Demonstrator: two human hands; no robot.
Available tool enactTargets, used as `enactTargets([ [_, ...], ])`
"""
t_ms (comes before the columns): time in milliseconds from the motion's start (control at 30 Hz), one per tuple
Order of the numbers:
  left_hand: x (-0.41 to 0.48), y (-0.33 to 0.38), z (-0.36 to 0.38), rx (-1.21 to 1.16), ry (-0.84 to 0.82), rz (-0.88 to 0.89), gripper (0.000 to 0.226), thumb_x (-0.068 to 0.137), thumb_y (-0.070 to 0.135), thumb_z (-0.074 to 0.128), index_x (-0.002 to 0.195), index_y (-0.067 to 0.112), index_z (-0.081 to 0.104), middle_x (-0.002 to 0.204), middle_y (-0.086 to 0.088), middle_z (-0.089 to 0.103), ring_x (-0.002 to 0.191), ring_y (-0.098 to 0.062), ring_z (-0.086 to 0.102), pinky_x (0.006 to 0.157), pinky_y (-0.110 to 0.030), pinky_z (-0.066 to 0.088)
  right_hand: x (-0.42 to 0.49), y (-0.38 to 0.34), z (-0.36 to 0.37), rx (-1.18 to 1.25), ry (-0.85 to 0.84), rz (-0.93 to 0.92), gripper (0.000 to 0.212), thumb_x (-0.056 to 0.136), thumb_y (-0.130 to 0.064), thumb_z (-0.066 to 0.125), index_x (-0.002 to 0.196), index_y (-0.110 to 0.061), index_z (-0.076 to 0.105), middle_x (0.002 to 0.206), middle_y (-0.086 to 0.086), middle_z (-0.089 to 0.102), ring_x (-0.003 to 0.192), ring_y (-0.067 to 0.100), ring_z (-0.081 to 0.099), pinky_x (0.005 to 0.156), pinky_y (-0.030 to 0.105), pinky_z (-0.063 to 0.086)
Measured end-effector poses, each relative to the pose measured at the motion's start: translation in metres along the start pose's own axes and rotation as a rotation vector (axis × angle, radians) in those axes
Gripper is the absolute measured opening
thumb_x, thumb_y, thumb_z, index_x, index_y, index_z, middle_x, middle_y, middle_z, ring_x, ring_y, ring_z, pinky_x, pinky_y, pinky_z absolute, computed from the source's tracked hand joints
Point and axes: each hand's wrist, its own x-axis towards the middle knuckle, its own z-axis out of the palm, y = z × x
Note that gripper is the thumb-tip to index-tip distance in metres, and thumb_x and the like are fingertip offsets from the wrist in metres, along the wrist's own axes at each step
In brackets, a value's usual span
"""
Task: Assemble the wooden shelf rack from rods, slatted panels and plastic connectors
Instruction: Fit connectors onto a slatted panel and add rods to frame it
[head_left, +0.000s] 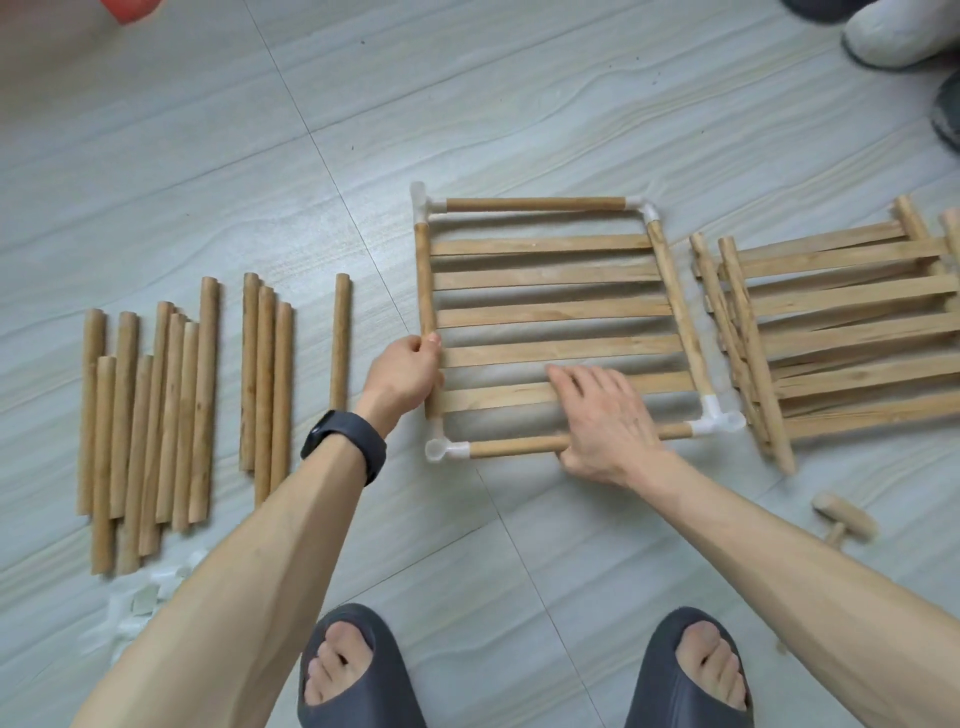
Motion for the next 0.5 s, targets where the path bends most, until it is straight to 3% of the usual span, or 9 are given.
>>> enactTargets([
  [67,0.003,-0.01,-0.008,0.124,0.071,-0.029,0.037,0.106,0.045,0.035,0.093,0.018,0.058,0.085,-0.002,0.068,0.093,-0.028,0.063,0.069,-0.033,0.045,-0.012,0.03,0.004,-0.055,-0.004,0.09,0.082,0.067,-0.037,0.07,0.142,-0.013,0.045,0.13,0.008,0.056,0.119,0.03,0.051,0.107,0.039,0.037],
  [133,0.0,-0.017,-0.006,0.299,0.245,-0.012,0.044,0.103,0.047,0.039,0.128,0.014,0.052,0.12,-0.016,0.061,0.118,-0.038,0.054,0.091,-0.042,0.047,-0.017,0.044,0.006,-0.088,-0.025,0.135,0.078,0.065,-0.031,0.07,0.137,-0.009,0.05,0.125,0.011,0.058,0.114,0.032,0.052,0.105,0.041,0.04],
  [200,-0.019,-0.014,0.011,0.378,0.44,0.247,0.063,0.096,0.059,0.046,0.141,0.015,0.042,0.137,-0.018,0.047,0.124,-0.036,0.046,0.1,-0.047,0.043,-0.014,0.043,0.008,-0.083,-0.037,0.132,0.081,0.059,-0.029,0.07,0.134,-0.005,0.053,0.122,0.014,0.06,0.11,0.035,0.054,0.102,0.044,0.042],
  [233,-0.03,-0.011,0.024,0.443,0.439,0.455,0.069,0.091,0.066,0.049,0.138,0.016,0.044,0.136,-0.015,0.047,0.122,-0.033,0.047,0.099,-0.046,0.044,-0.011,0.039,0.007,-0.064,-0.023,0.129,0.081,0.057,-0.028,0.07,0.133,-0.004,0.054,0.121,0.014,0.06,0.108,0.035,0.055,0.101,0.044,0.043],
  [300,-0.045,-0.01,0.052,0.722,0.227,0.73,0.082,0.082,0.077,0.051,0.139,0.019,0.044,0.14,-0.01,0.049,0.124,-0.029,0.047,0.103,-0.044,0.041,-0.004,0.029,0.002,-0.016,0.016,0.125,0.079,0.057,-0.029,0.069,0.131,-0.003,0.056,0.118,0.014,0.061,0.106,0.035,0.055,0.098,0.042,0.044],
  [367,-0.048,-0.012,0.07,0.998,0.044,0.712,0.093,0.08,0.072,0.059,0.151,0.02,0.029,0.149,-0.009,0.041,0.138,-0.031,0.036,0.116,-0.045,0.028,0.0,0.021,-0.002,0.027,0.036,0.117,0.075,0.059,-0.028,0.068,0.129,-0.004,0.056,0.116,0.012,0.061,0.105,0.034,0.055,0.095,0.039,0.045],
  [433,-0.04,-0.011,0.072,1.087,0.085,0.608,0.091,0.081,0.049,0.064,0.155,0.017,0.021,0.148,-0.01,0.042,0.138,-0.034,0.036,0.117,-0.046,0.023,0.001,0.021,-0.005,0.047,0.029,0.108,0.07,0.062,-0.027,0.065,0.128,-0.006,0.055,0.115,0.01,0.06,0.106,0.032,0.054,0.092,0.036,0.046],
  [500,-0.035,-0.009,0.067,1.103,0.141,0.583,0.079,0.077,0.036,0.059,0.147,0.014,0.032,0.134,-0.01,0.053,0.122,-0.035,0.048,0.108,-0.044,0.031,0.001,0.025,-0.006,0.041,0.015,0.103,0.066,0.064,-0.028,0.062,0.126,-0.007,0.055,0.115,0.008,0.059,0.106,0.031,0.053,0.092,0.036,0.045],
])
